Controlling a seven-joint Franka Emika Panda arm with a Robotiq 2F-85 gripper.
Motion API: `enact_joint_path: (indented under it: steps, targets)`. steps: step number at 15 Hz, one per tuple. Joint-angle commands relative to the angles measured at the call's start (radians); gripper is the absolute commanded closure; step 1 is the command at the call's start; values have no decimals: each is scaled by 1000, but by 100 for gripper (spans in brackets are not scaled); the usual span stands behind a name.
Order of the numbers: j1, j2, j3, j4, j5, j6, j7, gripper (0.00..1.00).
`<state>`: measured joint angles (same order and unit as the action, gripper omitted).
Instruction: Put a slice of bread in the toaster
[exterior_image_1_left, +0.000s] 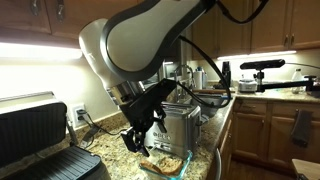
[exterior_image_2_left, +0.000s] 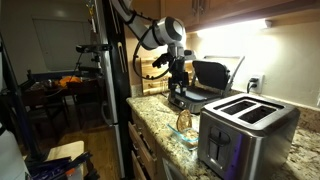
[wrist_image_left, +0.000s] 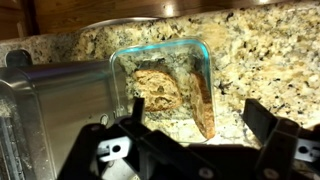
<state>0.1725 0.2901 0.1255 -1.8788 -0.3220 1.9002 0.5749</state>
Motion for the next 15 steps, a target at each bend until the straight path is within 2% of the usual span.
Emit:
enact_joint_path:
  steps: [1, 15]
  targets:
    - [34, 20, -19, 24, 14, -33, 9, 0]
    - [43, 140, -56, 120, 13, -34, 6, 0]
